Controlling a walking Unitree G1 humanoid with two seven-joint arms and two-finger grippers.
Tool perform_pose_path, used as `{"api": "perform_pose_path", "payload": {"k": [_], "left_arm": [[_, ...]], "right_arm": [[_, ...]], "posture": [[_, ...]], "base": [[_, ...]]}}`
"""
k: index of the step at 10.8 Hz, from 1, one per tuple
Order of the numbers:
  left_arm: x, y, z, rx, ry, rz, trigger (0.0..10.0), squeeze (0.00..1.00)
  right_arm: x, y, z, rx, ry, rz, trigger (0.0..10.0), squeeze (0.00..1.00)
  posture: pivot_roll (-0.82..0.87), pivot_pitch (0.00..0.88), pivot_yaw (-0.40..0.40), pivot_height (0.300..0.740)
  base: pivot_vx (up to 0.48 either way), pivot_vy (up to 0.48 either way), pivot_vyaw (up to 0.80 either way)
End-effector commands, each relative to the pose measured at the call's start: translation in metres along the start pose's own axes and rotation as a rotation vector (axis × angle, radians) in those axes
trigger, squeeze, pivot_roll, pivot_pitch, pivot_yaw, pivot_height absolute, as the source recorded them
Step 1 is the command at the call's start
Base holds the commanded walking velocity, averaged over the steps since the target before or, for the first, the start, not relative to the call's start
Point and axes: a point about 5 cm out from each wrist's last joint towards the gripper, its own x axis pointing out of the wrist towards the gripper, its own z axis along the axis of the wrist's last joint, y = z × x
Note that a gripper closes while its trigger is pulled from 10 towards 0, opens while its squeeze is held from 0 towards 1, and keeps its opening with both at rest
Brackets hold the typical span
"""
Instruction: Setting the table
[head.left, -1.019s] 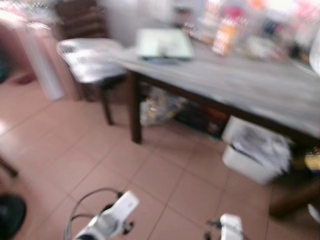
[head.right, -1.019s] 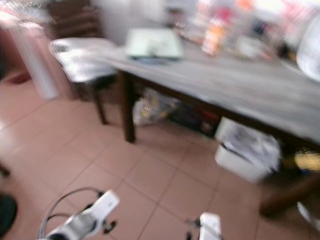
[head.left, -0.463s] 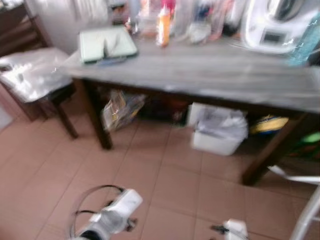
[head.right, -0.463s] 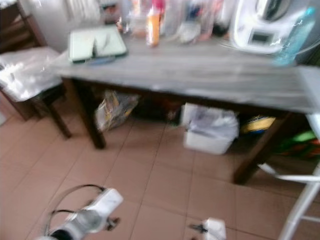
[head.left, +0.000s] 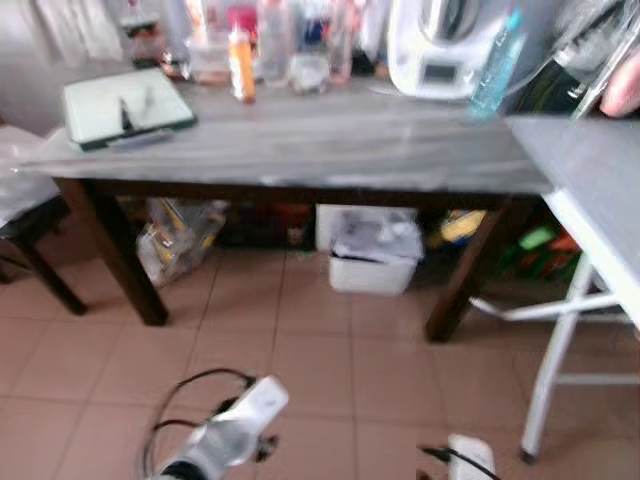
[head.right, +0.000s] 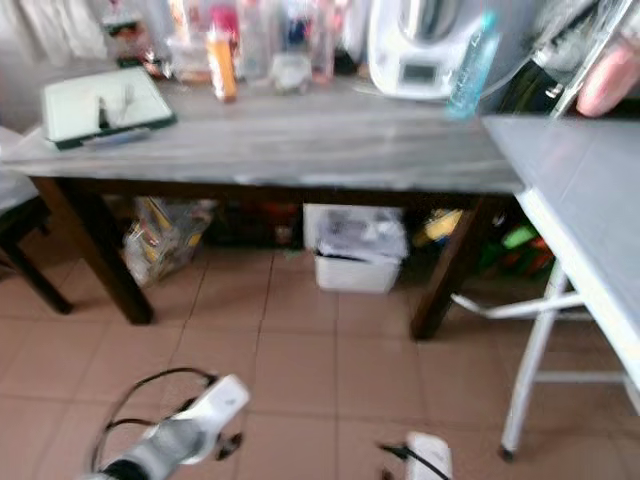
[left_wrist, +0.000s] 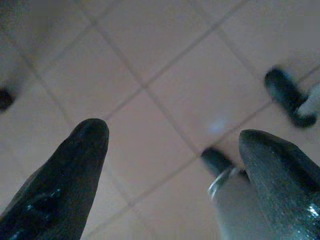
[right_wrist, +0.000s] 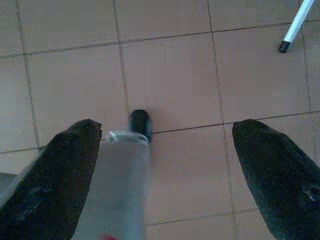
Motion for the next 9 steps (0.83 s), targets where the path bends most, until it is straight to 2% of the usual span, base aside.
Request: {"api": "perform_pose_path", "payload": {"k": [1, 6, 9], "left_arm": [[-0.0001, -0.0019, -0.0031, 0.011, 0.016, -0.014, 10.0, 0.0], [-0.0012, 0.0009, -0.0084, 0.024, 0.034, -0.005, 10.0, 0.0], [0.0007, -0.0044, -0.0022, 0.043, 0.027, -0.007, 10.0, 0.0]], "right_arm": [[-0.0007, -0.0016, -0.0034, 0.007, 0.01, -0.006, 10.0, 0.0], [-0.0008, 0.0005, -0.0044, 0.003, 0.012, -0.003, 10.0, 0.0], [-0.0008, 0.001, -0.0046, 0.009, 0.014, -0.001, 10.0, 0.0]], "posture": [[0.09, 0.057, 0.022, 0.74], [0.09, 0.061, 0.025, 0.74], [0.08, 0.06, 0.031, 0.74]], "base": [[0.0, 0.0, 0.0], [0.0, 0.0, 0.0], [0.0, 0.0, 0.0]]}}
